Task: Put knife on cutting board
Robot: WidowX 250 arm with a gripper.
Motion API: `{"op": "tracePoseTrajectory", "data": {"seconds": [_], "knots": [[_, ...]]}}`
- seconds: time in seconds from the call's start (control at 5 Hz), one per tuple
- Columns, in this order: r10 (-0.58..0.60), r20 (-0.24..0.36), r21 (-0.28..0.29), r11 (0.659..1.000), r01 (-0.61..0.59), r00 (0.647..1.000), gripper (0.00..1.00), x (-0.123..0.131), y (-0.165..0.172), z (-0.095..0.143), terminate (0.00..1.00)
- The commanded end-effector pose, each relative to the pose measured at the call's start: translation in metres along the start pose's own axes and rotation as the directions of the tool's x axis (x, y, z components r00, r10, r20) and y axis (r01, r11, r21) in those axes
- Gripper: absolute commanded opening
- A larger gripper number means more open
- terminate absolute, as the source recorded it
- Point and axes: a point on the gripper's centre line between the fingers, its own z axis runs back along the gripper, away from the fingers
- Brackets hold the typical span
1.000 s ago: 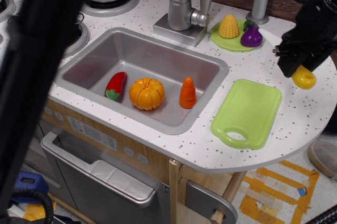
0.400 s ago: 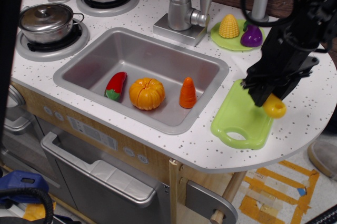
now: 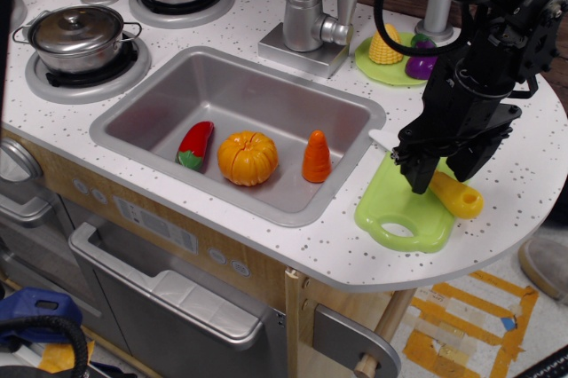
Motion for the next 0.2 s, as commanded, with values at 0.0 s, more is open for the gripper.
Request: {"op": "tracePoseTrajectory", "data": {"seconds": [0.0], "knots": [[0.014,0.022,-0.068,0.998,-0.013,1.0,1.0,0.0069,-0.0052,0.0251,1.0]]}}
